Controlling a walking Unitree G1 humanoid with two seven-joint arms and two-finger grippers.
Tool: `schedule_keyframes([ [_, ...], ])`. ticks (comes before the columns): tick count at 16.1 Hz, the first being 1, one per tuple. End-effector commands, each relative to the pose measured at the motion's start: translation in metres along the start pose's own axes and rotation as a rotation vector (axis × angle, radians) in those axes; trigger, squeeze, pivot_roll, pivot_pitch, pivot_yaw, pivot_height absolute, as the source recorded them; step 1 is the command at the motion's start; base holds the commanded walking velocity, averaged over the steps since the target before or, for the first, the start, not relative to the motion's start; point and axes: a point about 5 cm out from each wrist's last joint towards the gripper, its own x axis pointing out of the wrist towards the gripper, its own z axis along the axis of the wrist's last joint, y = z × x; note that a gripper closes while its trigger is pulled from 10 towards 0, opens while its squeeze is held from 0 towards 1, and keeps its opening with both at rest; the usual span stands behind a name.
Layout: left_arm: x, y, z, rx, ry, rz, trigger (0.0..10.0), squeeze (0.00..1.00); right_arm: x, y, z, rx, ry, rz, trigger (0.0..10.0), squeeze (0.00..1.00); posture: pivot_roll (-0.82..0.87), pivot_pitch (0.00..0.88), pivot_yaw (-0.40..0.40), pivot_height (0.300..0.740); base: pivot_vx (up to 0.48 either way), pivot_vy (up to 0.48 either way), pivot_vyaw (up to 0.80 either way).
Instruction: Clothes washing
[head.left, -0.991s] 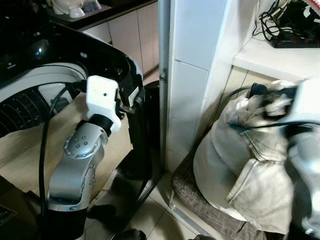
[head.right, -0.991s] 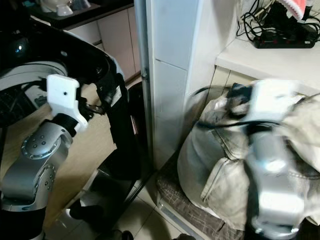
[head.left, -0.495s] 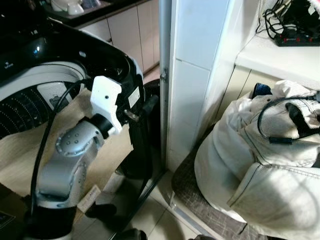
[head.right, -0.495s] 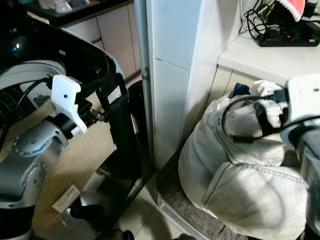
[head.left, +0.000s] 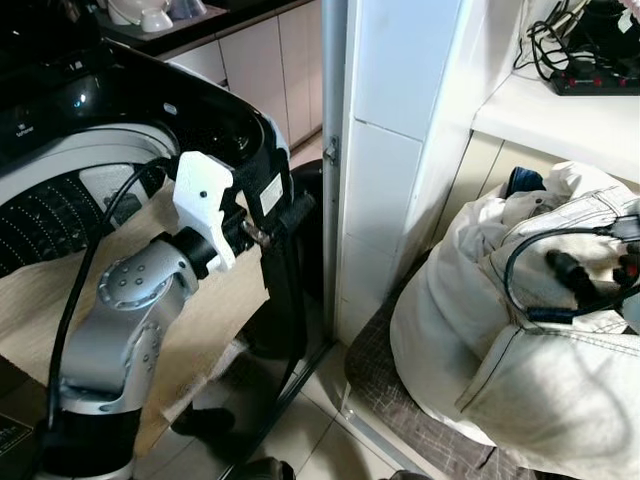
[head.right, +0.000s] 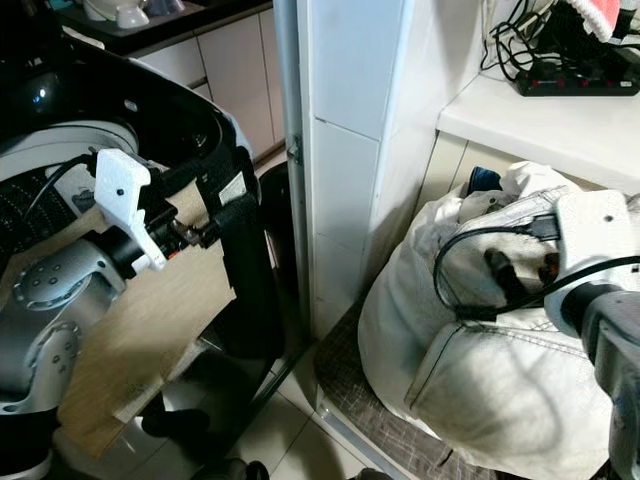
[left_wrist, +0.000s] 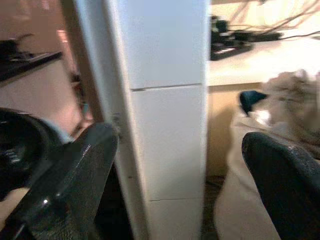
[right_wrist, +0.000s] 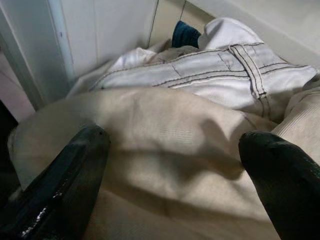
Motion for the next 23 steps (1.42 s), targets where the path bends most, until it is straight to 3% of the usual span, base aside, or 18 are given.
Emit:
schedule_keyframes([
  [1,-0.005,-0.004,-0.001,0.01,0.038,-0.075,10.0,0.0,-0.005,0.007,0.003,-0.068,-0.002,0.035,10.0,0.0,-0.08,0.047,0.043,0.74,0.0,0.0,0.0],
  [7,-0.01,0.001,0.001,0.003,0.053,-0.113,10.0,0.0,-0.015,0.014,0.01,-0.234,0.005,0.142,10.0,0.0,-0.09,0.044,0.043,0.74,0.0,0.0,0.0],
  [8,-0.011,0.001,0.002,-0.005,0.061,-0.151,10.0,0.0,-0.021,0.01,0.012,-0.313,0.029,0.159,10.0,0.0,-0.1,0.04,0.047,0.74,0.0,0.0,0.0],
  [11,-0.012,-0.001,-0.001,-0.007,0.073,-0.177,10.0,0.0,-0.024,0.01,0.005,-0.37,0.084,0.18,10.0,0.0,-0.1,0.044,0.048,0.74,0.0,0.0,0.0],
  [12,-0.012,-0.002,-0.003,-0.009,0.08,-0.18,10.0,0.0,-0.023,0.012,-0.005,-0.428,0.141,0.194,0.5,0.0,-0.1,0.044,0.049,0.74,0.0,0.0,0.0],
  [13,-0.012,-0.002,-0.004,-0.009,0.079,-0.179,10.0,0.0,-0.023,0.012,-0.008,-0.447,0.157,0.198,0.0,0.0,-0.1,0.044,0.049,0.74,0.0,0.0,0.0],
  [16,-0.008,-0.004,-0.004,-0.003,0.064,-0.164,10.0,0.0,-0.019,0.006,-0.013,-0.53,0.211,0.173,0.0,0.0,-0.1,0.046,0.043,0.74,0.0,0.0,0.0],
  [23,-0.004,-0.004,0.0,0.008,0.026,-0.111,10.0,0.0,-0.011,-0.001,-0.008,-0.543,0.172,0.124,0.0,0.0,-0.1,0.046,0.038,0.74,0.0,0.0,0.0],
])
